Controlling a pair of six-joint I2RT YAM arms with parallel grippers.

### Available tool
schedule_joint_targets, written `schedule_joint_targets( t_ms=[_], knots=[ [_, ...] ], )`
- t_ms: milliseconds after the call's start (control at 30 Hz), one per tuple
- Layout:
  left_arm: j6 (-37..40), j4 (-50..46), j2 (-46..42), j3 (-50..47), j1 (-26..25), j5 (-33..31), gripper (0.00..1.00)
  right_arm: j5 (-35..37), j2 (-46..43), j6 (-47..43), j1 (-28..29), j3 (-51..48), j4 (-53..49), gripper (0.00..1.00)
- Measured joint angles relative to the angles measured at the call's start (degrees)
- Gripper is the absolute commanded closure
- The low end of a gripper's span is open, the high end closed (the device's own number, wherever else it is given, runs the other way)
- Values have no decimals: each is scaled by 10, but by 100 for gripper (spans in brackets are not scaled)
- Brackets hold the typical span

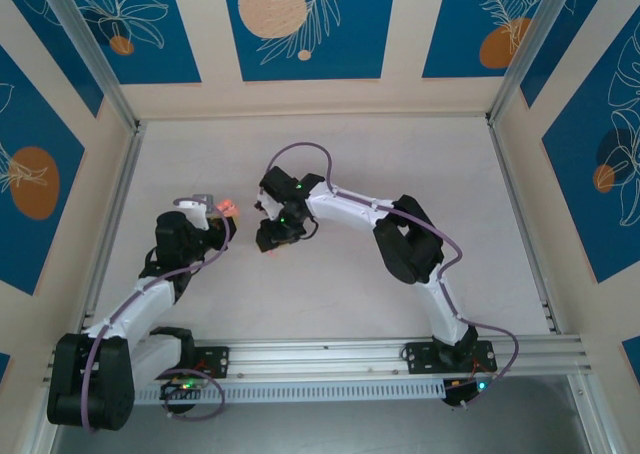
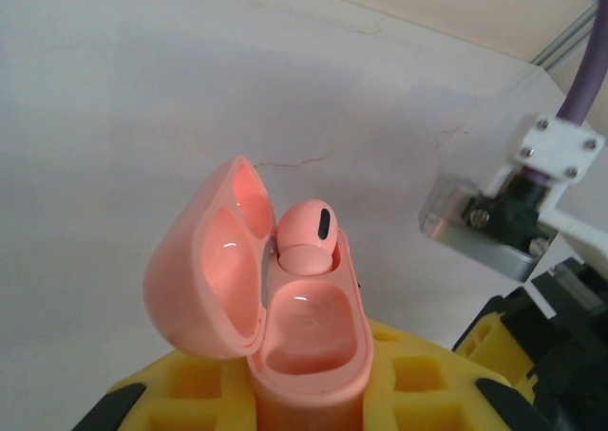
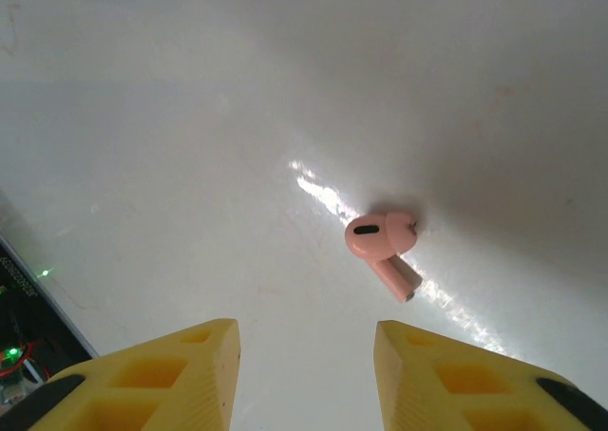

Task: Insert the wireless bluetooth earbuds into the charging case

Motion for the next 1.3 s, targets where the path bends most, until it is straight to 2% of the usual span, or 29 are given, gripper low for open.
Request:
schedule_joint_targets(
  t_ms=[367,500,767,1300],
  knots=[
    [0,-7,4,0,5,-8,100,33,3,-152,0,5,7,56],
    [-1,-10,7,0,12,-11,100,35,27,-185,0,37,0,56],
    [-2,-13,7,0,18,-15,100,33,69,-198,1,70,-11,56],
    [-2,-14,7,0,21,-15,100,49,90,-194,16,79,-42,56]
  ],
)
